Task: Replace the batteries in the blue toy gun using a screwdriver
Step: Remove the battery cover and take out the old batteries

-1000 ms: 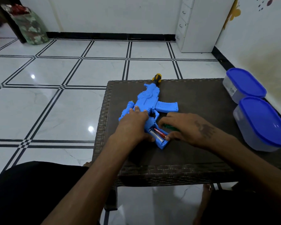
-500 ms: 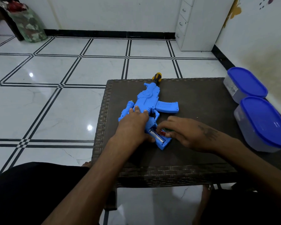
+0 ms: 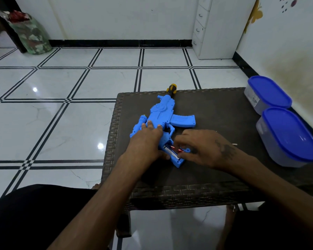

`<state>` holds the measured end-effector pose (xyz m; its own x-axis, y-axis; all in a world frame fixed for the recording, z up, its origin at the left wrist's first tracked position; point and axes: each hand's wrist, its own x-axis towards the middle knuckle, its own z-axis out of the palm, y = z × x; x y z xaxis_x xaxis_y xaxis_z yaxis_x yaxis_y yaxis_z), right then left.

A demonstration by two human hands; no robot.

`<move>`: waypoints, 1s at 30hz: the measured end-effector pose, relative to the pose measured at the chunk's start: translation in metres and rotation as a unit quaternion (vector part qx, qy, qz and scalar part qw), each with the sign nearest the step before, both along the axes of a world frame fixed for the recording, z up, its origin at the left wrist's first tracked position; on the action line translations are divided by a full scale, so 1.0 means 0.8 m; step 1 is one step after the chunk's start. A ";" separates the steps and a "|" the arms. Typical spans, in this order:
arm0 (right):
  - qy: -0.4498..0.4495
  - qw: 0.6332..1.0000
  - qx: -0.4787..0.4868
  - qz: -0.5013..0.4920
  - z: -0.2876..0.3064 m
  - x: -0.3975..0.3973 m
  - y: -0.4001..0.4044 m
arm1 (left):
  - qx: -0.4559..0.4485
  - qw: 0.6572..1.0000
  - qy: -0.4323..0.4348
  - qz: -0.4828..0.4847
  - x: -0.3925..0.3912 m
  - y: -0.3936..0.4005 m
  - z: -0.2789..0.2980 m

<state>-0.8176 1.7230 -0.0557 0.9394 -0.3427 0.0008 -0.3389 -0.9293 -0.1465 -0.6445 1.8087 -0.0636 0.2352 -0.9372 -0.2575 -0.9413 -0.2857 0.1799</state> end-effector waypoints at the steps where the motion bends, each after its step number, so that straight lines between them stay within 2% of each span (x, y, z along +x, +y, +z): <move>1: -0.002 1.000 -0.001 -0.001 0.000 -0.001 0.000 | 0.001 1.000 -0.001 0.000 0.000 0.000 0.000; 6: 0.038 0.998 0.048 -0.015 0.008 -0.001 -0.006 | 0.003 1.000 0.004 0.002 0.000 0.000 0.001; 11: 0.030 0.999 0.017 -0.022 0.008 -0.003 -0.004 | 0.002 1.000 0.004 0.003 0.000 -0.001 0.000; 17: -0.079 0.995 0.007 -0.057 0.010 -0.017 0.008 | 0.001 1.000 0.003 0.003 0.000 0.000 0.000; 19: -0.153 0.983 0.017 -0.099 0.013 -0.029 0.004 | 0.000 1.000 0.004 0.002 0.001 0.000 0.000; 21: -0.192 0.969 0.016 -0.155 0.008 -0.048 -0.011 | 0.001 1.000 0.005 0.001 0.001 0.000 0.000; 25: -0.160 0.959 0.028 -0.234 -0.016 -0.079 -0.034 | -0.003 1.000 0.006 0.001 0.001 0.002 0.002; 30: -0.093 0.956 0.046 -0.273 -0.032 -0.083 -0.039 | -0.001 1.000 0.001 0.001 0.001 0.002 0.001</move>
<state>-0.8844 1.6918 -0.0815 0.6068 -0.7891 0.0958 -0.7305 -0.6011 -0.3242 -0.6440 1.8100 -0.0625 0.2365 -0.9373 -0.2561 -0.9404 -0.2871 0.1824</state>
